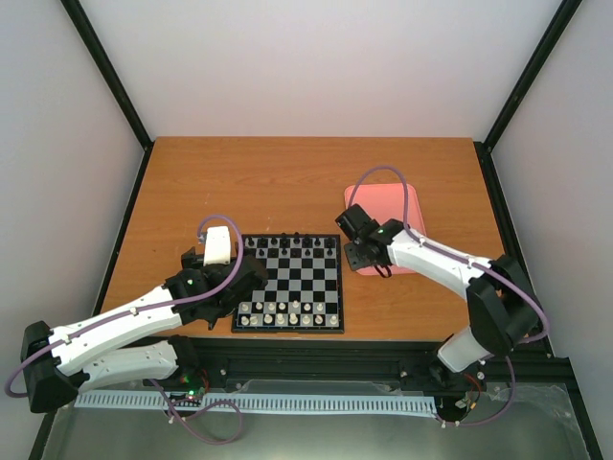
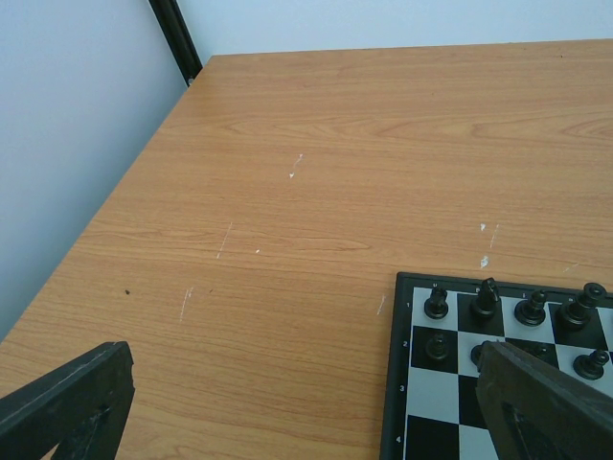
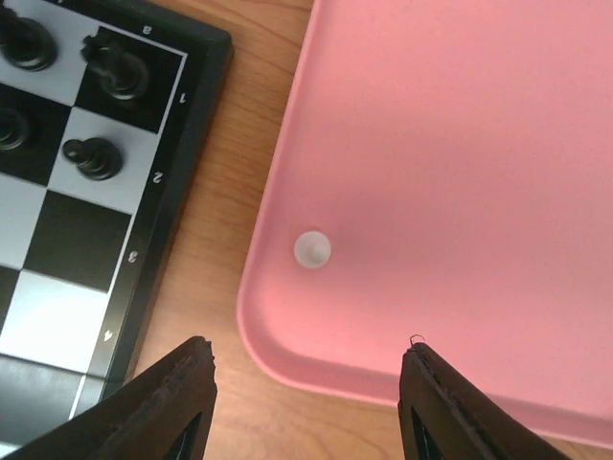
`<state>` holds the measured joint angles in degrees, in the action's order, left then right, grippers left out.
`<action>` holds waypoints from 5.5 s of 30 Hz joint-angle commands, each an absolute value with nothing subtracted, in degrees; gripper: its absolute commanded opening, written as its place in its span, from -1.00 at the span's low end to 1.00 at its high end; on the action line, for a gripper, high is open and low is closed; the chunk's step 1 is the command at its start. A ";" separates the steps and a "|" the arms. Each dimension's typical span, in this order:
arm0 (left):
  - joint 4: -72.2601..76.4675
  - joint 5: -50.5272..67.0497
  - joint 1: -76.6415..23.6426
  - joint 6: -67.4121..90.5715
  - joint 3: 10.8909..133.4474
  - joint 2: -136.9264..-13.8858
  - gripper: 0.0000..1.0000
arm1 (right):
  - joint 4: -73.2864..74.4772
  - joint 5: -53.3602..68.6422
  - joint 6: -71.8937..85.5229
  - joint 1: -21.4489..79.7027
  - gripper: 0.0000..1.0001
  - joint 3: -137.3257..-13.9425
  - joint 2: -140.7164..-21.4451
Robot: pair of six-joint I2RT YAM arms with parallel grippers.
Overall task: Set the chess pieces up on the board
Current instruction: Pick up the chess piece from the storage box, then place the chess piece on the chessboard, then reset both arms
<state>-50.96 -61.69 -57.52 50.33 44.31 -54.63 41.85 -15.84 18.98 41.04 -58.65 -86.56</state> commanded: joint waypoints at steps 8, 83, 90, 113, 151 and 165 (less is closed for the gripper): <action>-50.70 -62.29 -57.22 50.34 46.15 -54.32 1.00 | 34.95 -10.66 15.40 35.14 0.06 -59.39 -95.60; -51.82 -63.67 -57.22 51.68 46.89 -57.13 1.00 | 40.70 -5.30 25.22 56.84 -0.94 -53.04 -81.09; -51.50 -63.07 -57.22 51.60 47.00 -57.64 0.99 | 35.17 -2.37 27.18 59.26 -0.94 -48.69 -82.04; -51.73 -63.10 -57.22 51.59 46.85 -56.96 0.99 | 34.40 -2.14 25.59 59.83 -0.92 -50.61 -87.10; -52.14 -63.16 -57.19 51.84 47.09 -57.07 1.00 | 42.07 -17.26 26.50 59.80 1.00 -55.62 -73.93; -50.83 -61.11 -57.22 50.23 46.75 -54.03 0.99 | 37.21 -24.74 21.76 39.83 1.00 -57.62 -71.20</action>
